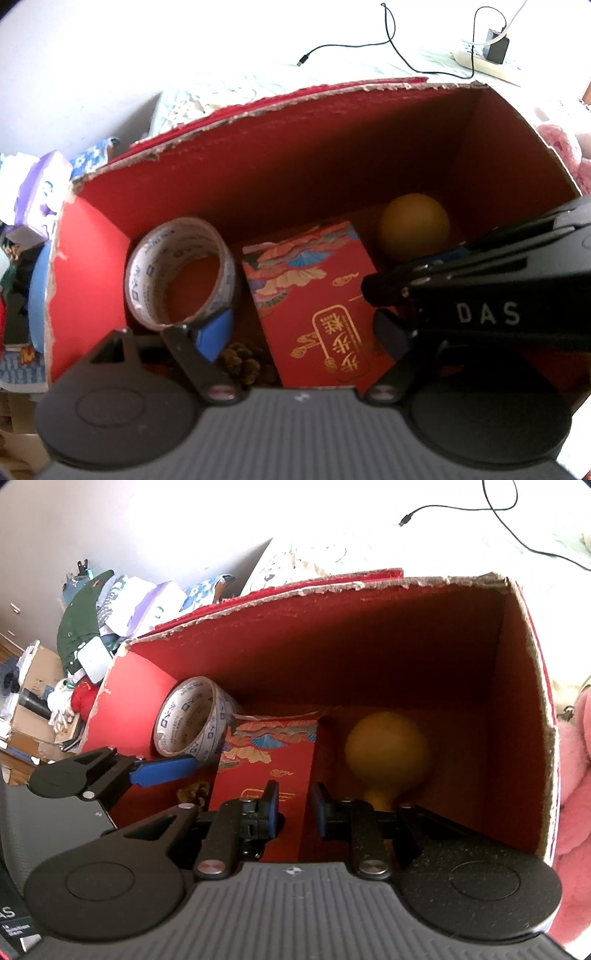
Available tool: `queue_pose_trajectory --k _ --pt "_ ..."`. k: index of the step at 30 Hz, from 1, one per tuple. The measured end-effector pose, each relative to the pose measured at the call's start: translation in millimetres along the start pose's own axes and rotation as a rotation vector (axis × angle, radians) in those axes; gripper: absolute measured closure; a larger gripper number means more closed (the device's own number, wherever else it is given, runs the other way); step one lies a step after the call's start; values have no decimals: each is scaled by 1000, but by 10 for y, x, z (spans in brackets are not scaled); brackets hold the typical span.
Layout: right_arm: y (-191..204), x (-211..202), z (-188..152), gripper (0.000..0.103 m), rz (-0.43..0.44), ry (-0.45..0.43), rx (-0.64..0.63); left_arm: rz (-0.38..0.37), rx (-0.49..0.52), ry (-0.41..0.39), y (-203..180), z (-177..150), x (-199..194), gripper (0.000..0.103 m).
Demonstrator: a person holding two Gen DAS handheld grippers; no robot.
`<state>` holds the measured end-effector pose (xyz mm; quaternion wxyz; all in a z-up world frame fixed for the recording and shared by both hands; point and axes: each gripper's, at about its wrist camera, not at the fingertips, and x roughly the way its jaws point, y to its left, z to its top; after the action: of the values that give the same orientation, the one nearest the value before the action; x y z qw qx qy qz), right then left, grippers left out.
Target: Organize objects
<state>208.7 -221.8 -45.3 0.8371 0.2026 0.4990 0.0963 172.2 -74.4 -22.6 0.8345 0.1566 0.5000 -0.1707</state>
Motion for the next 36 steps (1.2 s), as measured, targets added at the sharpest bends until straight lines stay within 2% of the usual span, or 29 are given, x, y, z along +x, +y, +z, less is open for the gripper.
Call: queue_pose_trajectory --k 36 --pt "33 -59 -28 80 -101 -71 -6 12 -14 3 7 -14 -10 16"
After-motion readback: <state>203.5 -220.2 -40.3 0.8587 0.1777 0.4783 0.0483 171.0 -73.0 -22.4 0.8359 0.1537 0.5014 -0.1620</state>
